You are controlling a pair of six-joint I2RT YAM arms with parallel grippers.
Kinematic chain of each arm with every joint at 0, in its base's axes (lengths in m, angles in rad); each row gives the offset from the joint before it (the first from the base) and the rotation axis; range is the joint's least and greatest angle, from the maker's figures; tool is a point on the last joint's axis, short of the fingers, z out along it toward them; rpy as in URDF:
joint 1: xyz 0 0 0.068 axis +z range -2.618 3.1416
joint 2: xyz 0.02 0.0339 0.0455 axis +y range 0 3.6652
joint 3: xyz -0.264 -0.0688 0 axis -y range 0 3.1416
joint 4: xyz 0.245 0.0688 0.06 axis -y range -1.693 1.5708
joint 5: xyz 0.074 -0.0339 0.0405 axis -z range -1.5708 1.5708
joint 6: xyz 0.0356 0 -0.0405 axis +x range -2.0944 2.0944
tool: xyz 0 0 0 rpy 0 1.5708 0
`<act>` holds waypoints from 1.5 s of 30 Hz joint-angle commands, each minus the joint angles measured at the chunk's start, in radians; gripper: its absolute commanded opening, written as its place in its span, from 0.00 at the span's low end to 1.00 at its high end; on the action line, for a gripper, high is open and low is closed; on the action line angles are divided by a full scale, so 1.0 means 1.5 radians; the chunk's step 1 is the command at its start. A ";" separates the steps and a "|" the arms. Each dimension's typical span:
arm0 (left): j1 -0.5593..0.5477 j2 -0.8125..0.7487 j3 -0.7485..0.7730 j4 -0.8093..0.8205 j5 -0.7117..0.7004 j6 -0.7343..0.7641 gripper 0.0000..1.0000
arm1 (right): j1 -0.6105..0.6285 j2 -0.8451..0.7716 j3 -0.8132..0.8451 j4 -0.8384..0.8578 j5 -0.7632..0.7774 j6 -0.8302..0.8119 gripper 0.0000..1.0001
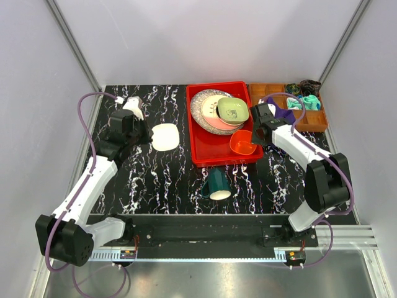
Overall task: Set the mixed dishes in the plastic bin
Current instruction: Place the bowl in the plastic bin.
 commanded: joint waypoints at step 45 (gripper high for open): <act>-0.284 0.580 0.590 0.049 0.128 0.194 0.00 | -0.031 -0.406 -0.164 0.034 0.090 0.131 0.64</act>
